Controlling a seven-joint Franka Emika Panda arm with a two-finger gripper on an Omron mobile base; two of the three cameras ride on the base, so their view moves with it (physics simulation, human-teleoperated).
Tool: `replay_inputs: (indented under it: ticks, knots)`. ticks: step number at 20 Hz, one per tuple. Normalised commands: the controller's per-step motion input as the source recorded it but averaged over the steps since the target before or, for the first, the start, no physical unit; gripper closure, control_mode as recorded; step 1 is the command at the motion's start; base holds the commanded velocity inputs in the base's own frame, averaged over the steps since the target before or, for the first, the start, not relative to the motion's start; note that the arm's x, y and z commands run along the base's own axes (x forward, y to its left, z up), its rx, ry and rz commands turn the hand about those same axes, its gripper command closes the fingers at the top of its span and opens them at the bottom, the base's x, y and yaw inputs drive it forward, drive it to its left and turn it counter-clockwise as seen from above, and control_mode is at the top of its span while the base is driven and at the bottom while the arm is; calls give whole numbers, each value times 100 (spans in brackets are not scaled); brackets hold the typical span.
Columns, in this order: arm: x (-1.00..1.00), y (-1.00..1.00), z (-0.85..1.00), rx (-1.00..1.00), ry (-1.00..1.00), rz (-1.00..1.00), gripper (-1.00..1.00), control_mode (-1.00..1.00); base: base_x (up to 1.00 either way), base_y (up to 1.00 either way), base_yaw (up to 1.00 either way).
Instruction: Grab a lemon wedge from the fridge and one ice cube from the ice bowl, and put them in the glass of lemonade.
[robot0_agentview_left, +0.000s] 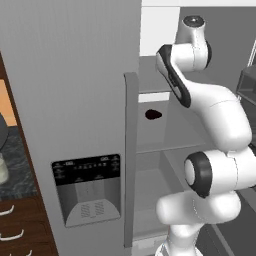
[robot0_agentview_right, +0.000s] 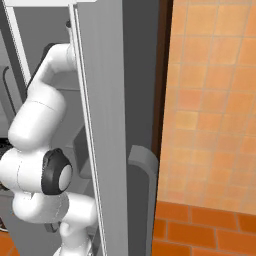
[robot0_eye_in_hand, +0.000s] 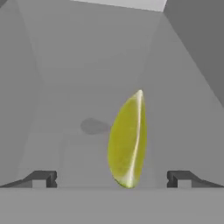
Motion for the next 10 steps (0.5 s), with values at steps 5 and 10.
replay_inputs:
  ticks: [5, 10]
  knots:
    - [80, -31, -37, 2, 22, 1, -100, -100, 0, 0, 0]
    - [16, -36, -6, 9, 4, 0, -100, -100, 0, 0, 0]
